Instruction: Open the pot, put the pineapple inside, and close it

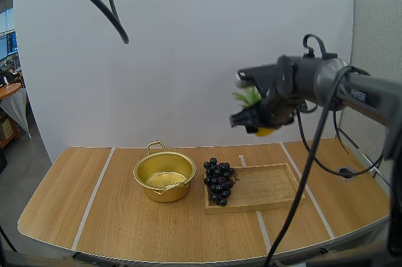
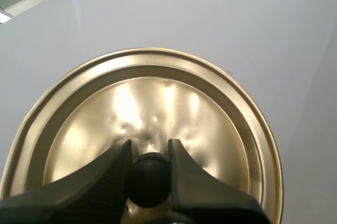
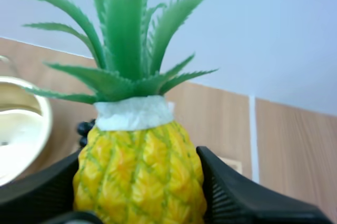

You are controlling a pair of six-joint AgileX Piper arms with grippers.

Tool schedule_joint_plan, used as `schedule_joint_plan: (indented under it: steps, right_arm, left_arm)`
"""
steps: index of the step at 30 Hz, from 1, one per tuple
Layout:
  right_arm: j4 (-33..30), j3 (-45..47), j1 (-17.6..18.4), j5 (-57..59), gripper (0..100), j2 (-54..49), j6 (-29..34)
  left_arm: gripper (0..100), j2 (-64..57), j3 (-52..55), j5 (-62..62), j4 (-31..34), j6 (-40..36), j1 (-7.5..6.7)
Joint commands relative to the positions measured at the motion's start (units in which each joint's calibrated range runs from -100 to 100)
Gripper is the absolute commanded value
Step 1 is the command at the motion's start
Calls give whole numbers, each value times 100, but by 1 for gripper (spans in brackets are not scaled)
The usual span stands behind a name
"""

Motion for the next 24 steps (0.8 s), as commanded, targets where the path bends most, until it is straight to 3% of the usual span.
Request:
schedule_joint_plan:
  steps: [1, 12, 18, 24]
  right_arm:
    - [86, -247, 341, 319, 0, -115, -71]
    - [302, -320, 1503, -368, 0, 342, -82]
    - [350, -458, 1551, -862, 0, 1364, -82]
    - [514, -1120, 1551, -513, 0, 2472, -82]
  left_arm:
    - [0, -51, -50, -188, 41, -16, -7]
    - [0, -51, -50, -188, 41, -16, -7]
    - [0, -51, -50, -188, 41, -16, -7]
    - [0, -51, -50, -188, 41, -16, -7]
